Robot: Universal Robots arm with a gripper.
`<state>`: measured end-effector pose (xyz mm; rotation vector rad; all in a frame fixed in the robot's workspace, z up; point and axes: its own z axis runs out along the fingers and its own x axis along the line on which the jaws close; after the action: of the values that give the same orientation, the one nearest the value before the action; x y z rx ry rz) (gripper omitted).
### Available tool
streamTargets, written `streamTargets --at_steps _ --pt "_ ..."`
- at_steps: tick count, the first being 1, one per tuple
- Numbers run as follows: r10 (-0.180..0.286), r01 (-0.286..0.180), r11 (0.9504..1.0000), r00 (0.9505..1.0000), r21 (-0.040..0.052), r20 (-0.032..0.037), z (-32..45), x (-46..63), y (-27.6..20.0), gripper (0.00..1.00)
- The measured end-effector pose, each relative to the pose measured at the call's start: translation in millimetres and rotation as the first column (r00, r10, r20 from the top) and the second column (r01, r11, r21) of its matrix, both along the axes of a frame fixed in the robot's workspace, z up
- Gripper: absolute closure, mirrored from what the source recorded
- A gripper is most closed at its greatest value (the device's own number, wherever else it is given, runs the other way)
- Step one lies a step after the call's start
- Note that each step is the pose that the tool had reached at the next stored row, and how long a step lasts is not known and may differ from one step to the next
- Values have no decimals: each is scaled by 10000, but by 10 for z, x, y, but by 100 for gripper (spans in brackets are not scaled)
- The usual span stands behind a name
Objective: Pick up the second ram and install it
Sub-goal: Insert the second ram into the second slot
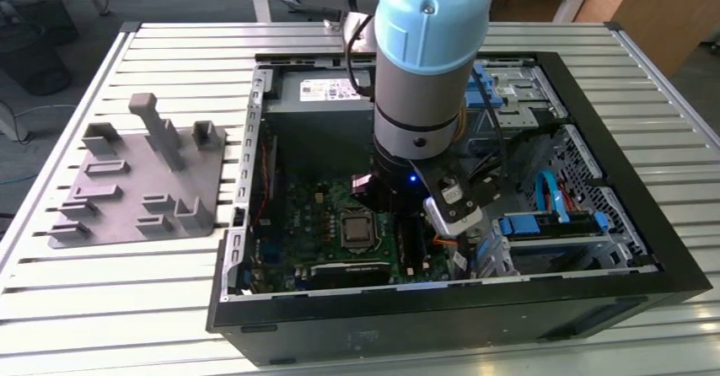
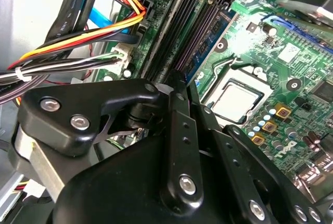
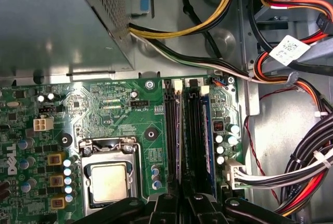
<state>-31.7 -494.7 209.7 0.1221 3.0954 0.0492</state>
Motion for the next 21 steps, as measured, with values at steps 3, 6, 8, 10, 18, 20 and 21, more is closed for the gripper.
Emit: streamTargets --at_steps 3,6,8,10,18,20,21 --pt "0 0 10000 10000 -3 0 0 0 0 86" --pt "0 0 10000 10000 -4 0 0 0 0 86" --pt "0 0 10000 10000 -3 0 2 0 0 86" --pt "0 0 10000 10000 -4 0 14 0 0 86" --pt "36 -36 10000 10000 -3 1 39 0 0 86" --pt "107 -107 9999 9999 -4 1 40 0 0 86" --pt "135 -135 9999 9999 -4 0 40 0 0 86"
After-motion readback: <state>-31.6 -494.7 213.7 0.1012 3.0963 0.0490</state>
